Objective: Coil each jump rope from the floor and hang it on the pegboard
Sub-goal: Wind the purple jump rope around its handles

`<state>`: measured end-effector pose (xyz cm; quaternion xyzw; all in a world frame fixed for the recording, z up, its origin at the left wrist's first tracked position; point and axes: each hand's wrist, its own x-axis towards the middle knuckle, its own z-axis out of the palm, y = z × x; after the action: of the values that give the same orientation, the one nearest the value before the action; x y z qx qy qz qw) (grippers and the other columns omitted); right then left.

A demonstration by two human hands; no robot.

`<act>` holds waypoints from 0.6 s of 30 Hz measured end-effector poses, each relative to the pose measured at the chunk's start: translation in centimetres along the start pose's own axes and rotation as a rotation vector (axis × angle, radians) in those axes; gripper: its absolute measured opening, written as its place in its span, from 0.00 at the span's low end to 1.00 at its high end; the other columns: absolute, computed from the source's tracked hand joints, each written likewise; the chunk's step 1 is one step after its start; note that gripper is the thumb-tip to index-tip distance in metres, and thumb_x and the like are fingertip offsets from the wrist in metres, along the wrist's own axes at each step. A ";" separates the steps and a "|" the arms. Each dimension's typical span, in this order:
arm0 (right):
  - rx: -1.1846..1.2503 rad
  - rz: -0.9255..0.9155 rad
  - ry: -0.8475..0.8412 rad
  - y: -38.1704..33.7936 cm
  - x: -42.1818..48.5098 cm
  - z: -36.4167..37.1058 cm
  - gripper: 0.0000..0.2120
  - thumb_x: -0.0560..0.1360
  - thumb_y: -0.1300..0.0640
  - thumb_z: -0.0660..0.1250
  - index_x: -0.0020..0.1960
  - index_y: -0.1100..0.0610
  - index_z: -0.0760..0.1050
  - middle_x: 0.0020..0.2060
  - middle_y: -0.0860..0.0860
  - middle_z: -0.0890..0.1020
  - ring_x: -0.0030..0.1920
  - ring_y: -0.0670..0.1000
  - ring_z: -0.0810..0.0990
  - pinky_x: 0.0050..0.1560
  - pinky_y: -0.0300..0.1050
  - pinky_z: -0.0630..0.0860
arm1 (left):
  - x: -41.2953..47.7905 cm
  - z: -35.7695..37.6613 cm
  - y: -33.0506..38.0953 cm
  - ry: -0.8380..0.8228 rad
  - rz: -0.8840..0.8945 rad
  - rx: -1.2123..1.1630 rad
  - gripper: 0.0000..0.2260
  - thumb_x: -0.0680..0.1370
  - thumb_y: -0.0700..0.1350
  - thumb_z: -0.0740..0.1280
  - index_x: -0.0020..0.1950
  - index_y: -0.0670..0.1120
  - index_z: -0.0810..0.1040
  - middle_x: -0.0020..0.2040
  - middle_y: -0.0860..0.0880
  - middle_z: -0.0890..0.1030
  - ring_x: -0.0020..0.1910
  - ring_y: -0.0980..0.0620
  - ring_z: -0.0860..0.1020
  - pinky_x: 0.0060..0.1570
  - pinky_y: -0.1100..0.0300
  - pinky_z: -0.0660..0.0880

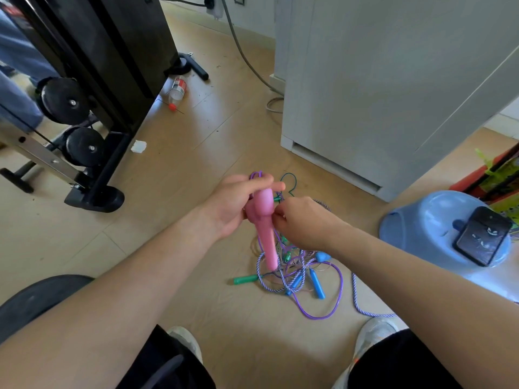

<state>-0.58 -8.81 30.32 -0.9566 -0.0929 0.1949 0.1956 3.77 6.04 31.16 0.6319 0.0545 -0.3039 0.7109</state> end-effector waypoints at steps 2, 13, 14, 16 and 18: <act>0.032 -0.011 -0.036 0.1 -0.2 -0.6 0.13 0.81 0.58 0.55 0.42 0.57 0.74 0.36 0.54 0.75 0.39 0.56 0.73 0.39 0.45 0.66 | 0.0 -0.1 0.0 -0.011 0.005 0.040 0.17 0.64 0.50 0.78 0.46 0.47 0.77 0.55 0.44 0.82 0.41 0.48 0.77 0.39 0.56 0.71; 0.529 0.124 -0.245 0.6 -0.4 -1.8 0.07 0.77 0.66 0.56 0.46 0.63 0.73 0.35 0.57 0.77 0.35 0.57 0.84 0.32 0.43 0.73 | 1.4 -0.6 -1.6 0.134 0.312 0.392 0.04 0.78 0.46 0.64 0.45 0.47 0.74 0.54 0.45 0.85 0.58 0.46 0.82 0.60 0.38 0.76; 0.569 0.130 -0.257 0.6 -0.5 -1.9 0.07 0.77 0.65 0.56 0.44 0.61 0.71 0.34 0.56 0.76 0.36 0.60 0.85 0.31 0.42 0.72 | 1.4 -0.5 -1.7 0.153 0.327 0.410 0.04 0.78 0.46 0.63 0.45 0.47 0.73 0.55 0.48 0.85 0.57 0.46 0.82 0.60 0.38 0.76; 0.631 0.123 -0.276 0.4 -0.7 -2.1 0.06 0.78 0.64 0.56 0.45 0.59 0.70 0.34 0.57 0.75 0.38 0.64 0.85 0.32 0.43 0.71 | 1.4 -0.2 -1.9 0.209 0.359 0.411 0.05 0.76 0.49 0.62 0.46 0.49 0.73 0.57 0.51 0.84 0.57 0.47 0.82 0.60 0.40 0.76; 0.691 0.120 -0.290 0.4 -0.7 -2.3 0.07 0.79 0.62 0.57 0.54 0.54 0.71 0.35 0.58 0.75 0.34 0.62 0.82 0.33 0.45 0.73 | 1.4 0.1 -1.8 0.265 0.389 0.405 0.04 0.77 0.48 0.62 0.49 0.49 0.72 0.60 0.56 0.82 0.56 0.49 0.82 0.62 0.45 0.76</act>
<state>-0.29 -10.09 32.33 -0.8004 0.0077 0.3592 0.4798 3.95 5.41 29.00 0.7933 -0.0370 -0.0818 0.6021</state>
